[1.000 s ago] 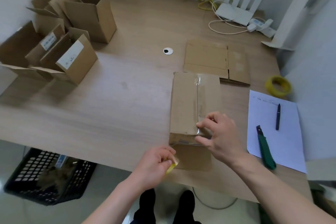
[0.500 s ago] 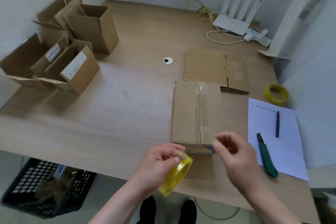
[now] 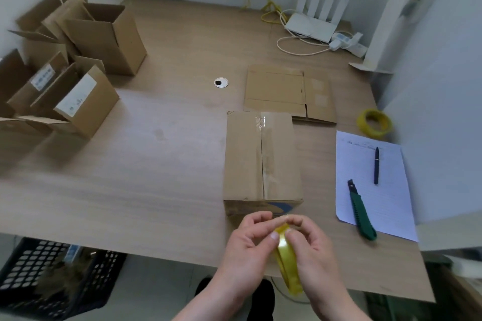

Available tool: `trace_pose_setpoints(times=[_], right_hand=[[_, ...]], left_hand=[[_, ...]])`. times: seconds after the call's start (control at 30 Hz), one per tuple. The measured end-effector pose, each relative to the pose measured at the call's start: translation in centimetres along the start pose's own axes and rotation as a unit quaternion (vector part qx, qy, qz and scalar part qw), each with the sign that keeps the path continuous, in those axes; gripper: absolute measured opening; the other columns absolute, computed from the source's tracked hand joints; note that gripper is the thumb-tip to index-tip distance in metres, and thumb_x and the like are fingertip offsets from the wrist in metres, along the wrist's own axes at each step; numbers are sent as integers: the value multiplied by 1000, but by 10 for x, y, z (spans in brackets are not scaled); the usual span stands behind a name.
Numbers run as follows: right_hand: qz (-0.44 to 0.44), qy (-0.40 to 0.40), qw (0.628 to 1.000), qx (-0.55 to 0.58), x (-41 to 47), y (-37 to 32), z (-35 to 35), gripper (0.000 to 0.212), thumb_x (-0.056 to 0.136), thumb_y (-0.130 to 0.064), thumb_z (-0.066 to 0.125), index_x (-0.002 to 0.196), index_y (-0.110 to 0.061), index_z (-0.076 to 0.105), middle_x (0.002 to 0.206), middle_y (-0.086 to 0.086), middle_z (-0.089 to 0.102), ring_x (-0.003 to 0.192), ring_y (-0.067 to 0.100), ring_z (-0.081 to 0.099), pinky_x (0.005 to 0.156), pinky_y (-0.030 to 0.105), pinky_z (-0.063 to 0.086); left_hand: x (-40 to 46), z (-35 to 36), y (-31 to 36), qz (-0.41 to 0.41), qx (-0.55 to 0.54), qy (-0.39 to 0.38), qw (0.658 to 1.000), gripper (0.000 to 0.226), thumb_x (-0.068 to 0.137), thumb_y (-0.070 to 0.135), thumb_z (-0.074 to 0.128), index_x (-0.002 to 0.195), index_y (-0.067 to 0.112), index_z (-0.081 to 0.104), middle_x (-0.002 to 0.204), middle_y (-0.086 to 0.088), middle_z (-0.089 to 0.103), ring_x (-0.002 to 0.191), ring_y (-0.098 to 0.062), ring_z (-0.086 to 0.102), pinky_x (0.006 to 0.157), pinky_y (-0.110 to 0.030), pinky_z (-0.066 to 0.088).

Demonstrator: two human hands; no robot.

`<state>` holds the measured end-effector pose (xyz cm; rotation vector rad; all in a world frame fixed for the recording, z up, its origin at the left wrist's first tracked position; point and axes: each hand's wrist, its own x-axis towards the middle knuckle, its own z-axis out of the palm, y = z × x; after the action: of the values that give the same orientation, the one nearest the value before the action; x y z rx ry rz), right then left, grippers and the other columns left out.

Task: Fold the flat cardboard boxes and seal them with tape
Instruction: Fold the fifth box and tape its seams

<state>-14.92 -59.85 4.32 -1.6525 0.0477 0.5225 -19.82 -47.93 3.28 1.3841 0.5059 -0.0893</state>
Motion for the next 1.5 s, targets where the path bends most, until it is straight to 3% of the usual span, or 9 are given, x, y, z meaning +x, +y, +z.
trace_pose_setpoints(times=[0.27, 0.43, 0.7, 0.93, 1.03, 1.13, 1.3, 1.37, 1.5], right_hand=[[-41, -23, 986, -161, 11, -3, -28, 25, 89, -11, 66, 82, -33, 76, 75, -4, 74, 71, 10, 67, 67, 26, 53], [-102, -26, 940, -325, 15, -10, -43, 16, 83, -27, 67, 84, -44, 69, 64, -15, 65, 61, 5, 58, 58, 22, 45], [-136, -110, 900, -400, 24, -29, -50, 9, 82, -31, 65, 80, -39, 67, 55, -15, 55, 54, 7, 49, 54, 28, 40], [-179, -123, 854, -474, 25, -30, -48, 6, 84, -41, 62, 89, -41, 65, 65, -17, 59, 64, 8, 53, 59, 30, 45], [-148, -156, 878, -427, 25, -23, -50, 17, 87, -39, 65, 102, -46, 66, 68, -16, 58, 63, 7, 52, 62, 25, 44], [9, -265, 935, -234, 22, -17, -63, 65, 82, -28, 72, 140, -39, 43, 72, -6, 56, 70, 9, 55, 68, 25, 43], [96, -375, 909, -157, 9, -14, -75, 84, 82, -18, 72, 147, -44, 25, 99, -5, 70, 93, 14, 63, 87, 29, 50], [41, -353, 901, -249, 13, -20, -80, 81, 82, -34, 71, 144, -58, 24, 112, -20, 67, 99, 0, 63, 88, 23, 50], [-97, -223, 788, -566, 35, -37, -104, 71, 80, -72, 57, 135, -74, 13, 107, -14, 67, 106, 4, 59, 90, 22, 44]], left_hand=[[-1, 11, -21, 149, 163, 36, 975, 34, 90, 26, 62, 121, 39, 67, 116, 17, 60, 117, -6, 57, 99, -23, 46], [2, 2, -23, 28, 97, 140, 985, 41, 89, 28, 71, 128, 25, 63, 95, 27, 71, 96, 11, 62, 81, -5, 44], [22, 2, 2, 27, 49, -58, 997, 18, 69, 36, 81, 85, 28, 79, 91, -4, 76, 85, -14, 67, 84, -35, 54], [23, -1, 1, 70, 150, 1, 986, 10, 81, 24, 79, 73, 18, 76, 67, 0, 70, 61, -6, 55, 59, -28, 43], [18, 0, -2, 88, 166, 29, 982, 14, 83, 22, 74, 69, 21, 71, 60, 5, 64, 58, -3, 51, 56, -25, 40], [11, -1, -5, 80, 132, 40, 987, 12, 80, 27, 69, 72, 19, 70, 64, -1, 68, 61, -10, 58, 61, -36, 49], [7, -2, -11, 59, 92, 60, 992, 16, 78, 28, 66, 70, 14, 70, 65, -8, 69, 65, -22, 64, 66, -49, 53], [6, -2, -12, 72, 92, 84, 990, 17, 78, 28, 65, 69, 15, 70, 65, -6, 69, 67, -25, 66, 68, -50, 54], [3, -13, -17, 88, 83, 170, 978, 20, 85, 22, 68, 66, 18, 71, 65, -4, 70, 67, -24, 67, 70, -47, 56]])
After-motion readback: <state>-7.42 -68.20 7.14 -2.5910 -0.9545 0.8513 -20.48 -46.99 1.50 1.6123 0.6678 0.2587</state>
